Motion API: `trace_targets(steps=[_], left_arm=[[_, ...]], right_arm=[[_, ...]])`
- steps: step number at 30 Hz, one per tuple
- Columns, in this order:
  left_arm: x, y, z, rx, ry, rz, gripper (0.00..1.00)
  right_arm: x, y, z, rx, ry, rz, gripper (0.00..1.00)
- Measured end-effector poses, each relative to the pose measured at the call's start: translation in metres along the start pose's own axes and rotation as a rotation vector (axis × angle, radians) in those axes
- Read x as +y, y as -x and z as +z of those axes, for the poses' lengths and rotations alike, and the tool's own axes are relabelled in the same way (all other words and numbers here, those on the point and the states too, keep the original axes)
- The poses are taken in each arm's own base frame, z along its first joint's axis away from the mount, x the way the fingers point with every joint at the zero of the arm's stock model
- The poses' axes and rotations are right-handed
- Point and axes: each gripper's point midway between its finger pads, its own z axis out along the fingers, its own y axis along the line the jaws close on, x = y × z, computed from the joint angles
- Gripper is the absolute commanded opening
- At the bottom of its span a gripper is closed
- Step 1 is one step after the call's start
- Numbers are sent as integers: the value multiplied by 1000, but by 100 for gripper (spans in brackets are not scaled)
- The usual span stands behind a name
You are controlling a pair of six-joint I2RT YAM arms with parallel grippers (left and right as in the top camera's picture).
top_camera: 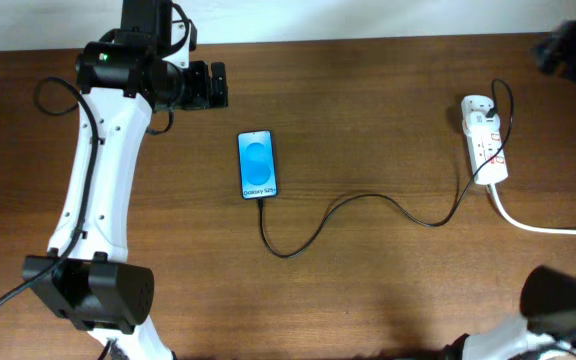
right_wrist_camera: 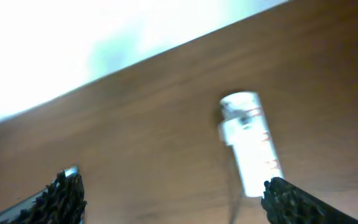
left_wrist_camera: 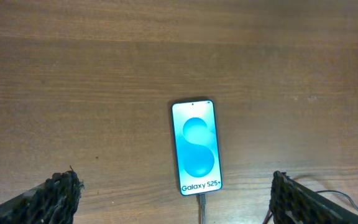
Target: Plug charger to phone and switch on socket
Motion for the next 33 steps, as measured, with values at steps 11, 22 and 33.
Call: trace_targets(steps=[11, 22, 33], left_arm=[[0, 0, 0, 1, 0, 0, 99], [0, 0, 0, 0, 0, 0, 100], [0, 0, 0, -1, 0, 0, 99]], right_arm=[[130, -106, -52, 265, 218, -210, 98], [159, -128, -105, 151, 300, -558, 98], [135, -156, -100, -412, 268, -689, 99]])
